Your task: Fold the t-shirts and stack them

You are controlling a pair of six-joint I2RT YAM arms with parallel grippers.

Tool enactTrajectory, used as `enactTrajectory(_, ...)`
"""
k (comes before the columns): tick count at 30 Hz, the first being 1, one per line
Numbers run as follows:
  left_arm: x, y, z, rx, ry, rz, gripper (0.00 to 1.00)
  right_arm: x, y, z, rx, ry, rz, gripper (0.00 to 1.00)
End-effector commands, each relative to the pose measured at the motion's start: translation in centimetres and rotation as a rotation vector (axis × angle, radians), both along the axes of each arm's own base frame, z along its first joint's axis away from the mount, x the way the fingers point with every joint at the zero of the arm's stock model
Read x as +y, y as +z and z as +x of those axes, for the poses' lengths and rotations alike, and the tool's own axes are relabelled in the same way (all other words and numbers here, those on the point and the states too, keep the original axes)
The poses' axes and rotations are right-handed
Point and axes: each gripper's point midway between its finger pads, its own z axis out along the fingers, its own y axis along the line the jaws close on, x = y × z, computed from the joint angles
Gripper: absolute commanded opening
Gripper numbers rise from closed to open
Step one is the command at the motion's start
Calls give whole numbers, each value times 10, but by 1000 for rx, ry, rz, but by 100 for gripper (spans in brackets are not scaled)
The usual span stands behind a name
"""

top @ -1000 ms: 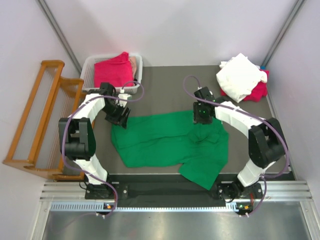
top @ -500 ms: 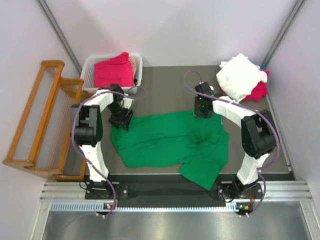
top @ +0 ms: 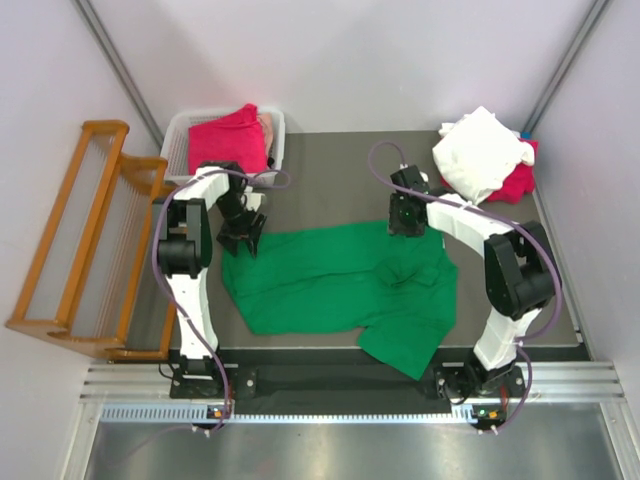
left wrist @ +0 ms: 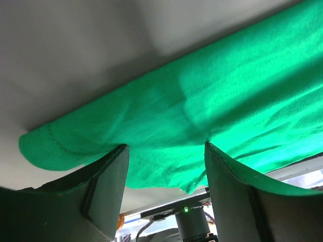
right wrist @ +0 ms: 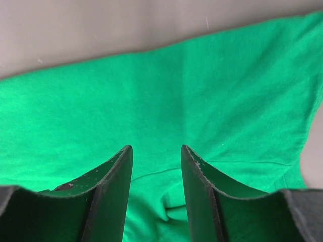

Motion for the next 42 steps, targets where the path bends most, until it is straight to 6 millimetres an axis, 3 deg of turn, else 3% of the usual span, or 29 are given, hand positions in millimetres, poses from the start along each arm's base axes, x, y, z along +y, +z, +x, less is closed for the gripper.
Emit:
enactTrajectory(1, 17, -10, 59, -182, -6, 51, 67, 1, -16, -4, 28, -14, 12, 44)
enactTrajectory(3, 15, -4, 68, -206, -11, 39, 67, 0, -23, -5, 47, -16, 0, 43)
enactTrajectory(6, 9, 19, 97, -301, -6, 13, 68, 1, -22, 0, 45, -13, -6, 44)
enactTrajectory(11, 5, 42, 114, -418, -2, -7, 68, 1, -19, 9, 42, -11, -11, 44)
enactTrajectory(13, 5, 33, 112, -457, 2, -6, 68, -2, -20, 8, 48, -17, -8, 44)
enactTrajectory(14, 6, 42, 112, -503, 0, -6, 68, -3, -18, 8, 45, -21, -7, 44)
enactTrajectory(15, 6, 29, 104, -501, 4, -5, 68, -5, -18, 8, 44, -24, -5, 44)
enactTrajectory(17, 8, 31, 97, -538, 5, 2, 68, -8, -18, 7, 46, -30, -3, 44)
enactTrajectory(18, 9, 15, 81, -503, 10, 7, 68, -10, -18, 7, 44, -34, -1, 44)
enactTrajectory(19, 11, 22, 87, -566, 15, 18, 68, -11, -17, 6, 43, -34, 0, 44)
enactTrajectory(21, 13, 6, 69, -553, 18, 29, 68, -13, -17, 6, 43, -38, 0, 44)
enactTrajectory(22, 18, 14, 75, -611, 25, 50, 68, -15, -14, 7, 35, -42, 5, 44)
enactTrajectory(24, 21, 5, 65, -622, 35, 69, 68, -17, -14, 7, 33, -46, 7, 44)
enactTrajectory(26, 27, 18, 74, -719, 56, 98, 68, -17, -13, 6, 32, -45, 12, 44)
enactTrajectory(27, 29, 12, 65, -718, 60, 107, 68, -18, -15, 6, 36, -47, 12, 45)
enactTrajectory(28, 29, 22, 67, -763, 60, 113, 68, -18, -15, 5, 36, -46, 12, 45)
enactTrajectory(31, 36, 22, 63, -812, 67, 141, 68, -19, -19, 2, 43, -51, 18, 44)
enactTrajectory(35, 39, 9, 51, -824, 65, 158, 68, -23, -21, 2, 45, -64, 27, 45)
enactTrajectory(42, 38, 5, 57, -833, 80, 155, 67, -22, -17, 10, 42, -78, 39, 45)
